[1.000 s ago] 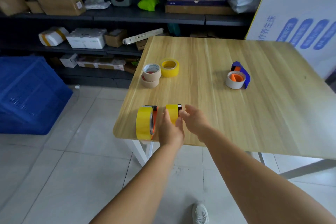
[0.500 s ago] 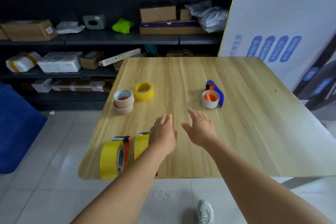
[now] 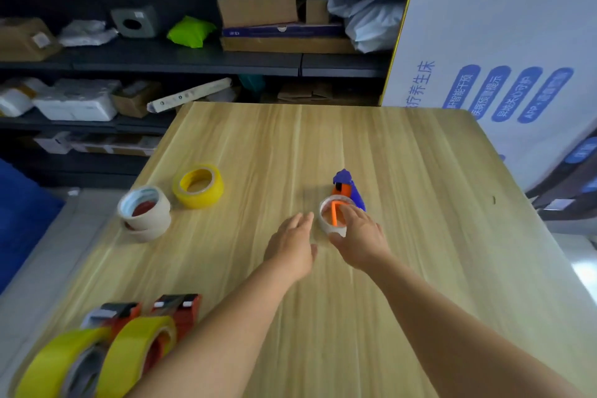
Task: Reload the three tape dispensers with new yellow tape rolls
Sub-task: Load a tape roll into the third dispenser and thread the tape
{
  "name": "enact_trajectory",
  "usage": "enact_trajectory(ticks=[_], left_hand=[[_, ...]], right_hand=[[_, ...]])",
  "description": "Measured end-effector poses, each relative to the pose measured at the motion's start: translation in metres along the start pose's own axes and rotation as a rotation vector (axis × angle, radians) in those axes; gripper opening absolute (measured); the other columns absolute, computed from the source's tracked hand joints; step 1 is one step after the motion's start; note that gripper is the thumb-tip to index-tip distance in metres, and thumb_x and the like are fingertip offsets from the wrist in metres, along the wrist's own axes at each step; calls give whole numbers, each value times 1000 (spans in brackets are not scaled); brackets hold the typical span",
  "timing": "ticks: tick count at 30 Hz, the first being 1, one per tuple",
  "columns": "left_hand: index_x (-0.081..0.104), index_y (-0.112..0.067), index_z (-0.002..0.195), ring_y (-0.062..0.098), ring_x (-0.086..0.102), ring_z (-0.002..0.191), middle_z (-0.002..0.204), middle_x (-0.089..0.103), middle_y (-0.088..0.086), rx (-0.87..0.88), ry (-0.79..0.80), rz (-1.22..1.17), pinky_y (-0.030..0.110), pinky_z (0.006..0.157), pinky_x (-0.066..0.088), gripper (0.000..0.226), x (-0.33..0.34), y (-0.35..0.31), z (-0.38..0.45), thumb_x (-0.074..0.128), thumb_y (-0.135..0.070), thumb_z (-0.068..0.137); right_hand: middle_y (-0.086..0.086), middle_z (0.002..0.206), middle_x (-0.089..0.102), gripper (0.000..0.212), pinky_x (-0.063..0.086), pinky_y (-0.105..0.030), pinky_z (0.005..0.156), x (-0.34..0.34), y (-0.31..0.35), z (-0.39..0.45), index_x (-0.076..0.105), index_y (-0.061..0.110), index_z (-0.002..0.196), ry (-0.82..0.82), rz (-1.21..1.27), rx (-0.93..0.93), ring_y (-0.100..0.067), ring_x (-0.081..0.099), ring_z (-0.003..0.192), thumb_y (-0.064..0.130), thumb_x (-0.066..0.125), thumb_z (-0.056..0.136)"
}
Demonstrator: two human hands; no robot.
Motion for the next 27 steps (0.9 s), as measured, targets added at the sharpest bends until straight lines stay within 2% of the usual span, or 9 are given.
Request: enact_trajectory(ticks=[3, 6, 10, 14, 17, 19, 22, 25, 27], left_hand=[[11, -31, 153, 20, 16, 147, 162, 8, -5, -13, 48, 33, 36, 114, 28, 66, 12, -8, 22, 46, -25, 96], [14, -33, 151, 22, 18, 146, 162, 5, -7, 45, 108, 89, 37, 113, 31, 66, 22, -22, 39, 47, -21, 96], [28, -27, 148, 25, 17, 146, 162, 3, -6, 91, 142, 203, 39, 112, 32, 57, 34, -25, 56, 48, -23, 95], [42, -15, 140, 21, 29, 138, 156, 20, -5, 85, 52, 224, 34, 107, 34, 53, 23, -20, 59, 54, -34, 92], [51, -10, 128, 19, 38, 127, 144, 30, -6, 58, -3, 187, 33, 95, 40, 53, 17, -9, 52, 59, -43, 87], [48, -10, 128, 19, 40, 125, 145, 24, -3, 27, 0, 146, 33, 89, 42, 57, 20, -1, 48, 63, -45, 85], [31, -13, 139, 23, 42, 130, 157, 8, 2, -26, 10, 19, 36, 91, 45, 75, 23, 8, 51, 68, -45, 82], [5, -15, 152, 25, 40, 134, 156, 20, 3, -8, 81, -106, 39, 98, 42, 103, 27, 4, 58, 70, -47, 79], [8, -14, 151, 25, 44, 130, 150, 27, 4, -7, 92, -101, 38, 96, 44, 106, 25, 2, 61, 74, -45, 75]], right_hand=[[7, 145, 44, 58, 30, -34, 108, -3, -15, 19, 39, 27, 142, 15, 17, -14, -19, 39, 135, 37, 58, 89], [7, 137, 46, 66, 31, -33, 107, 1, -27, 32, 33, 31, 145, 36, -15, -25, -19, 38, 134, 27, 61, 85], [9, 132, 48, 71, 32, -31, 104, 12, -36, 46, 32, 34, 145, 48, -39, -45, -17, 38, 132, 20, 61, 82], [2, 131, 50, 56, 34, -32, 101, 17, -44, 50, 45, 24, 132, 57, -114, -18, -24, 40, 125, 37, 67, 82], [-1, 125, 49, 57, 35, -32, 97, 20, -39, 48, 45, 21, 125, 59, -201, -28, -26, 42, 119, 46, 68, 79], [-2, 128, 44, 64, 34, -32, 97, 23, -30, 46, 42, 23, 129, 50, -242, -75, -27, 41, 118, 49, 68, 77], [-1, 144, 29, 80, 30, -34, 105, 33, -15, 43, 28, 28, 144, 79, -269, -156, -27, 33, 127, 45, 69, 78], [2, 154, 17, 83, 29, -35, 109, 38, -6, 43, 17, 28, 150, 117, -282, -181, -26, 27, 133, 29, 66, 82], [6, 156, 16, 87, 30, -36, 108, 43, -4, 43, 11, 28, 152, 151, -304, -182, -26, 28, 133, 28, 65, 84]])
Point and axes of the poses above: each hand's wrist, its own z-axis towards the middle knuckle, its own x-axis out of the palm, y = z × x, the point moved 9 cm from there along z, towards the middle knuckle
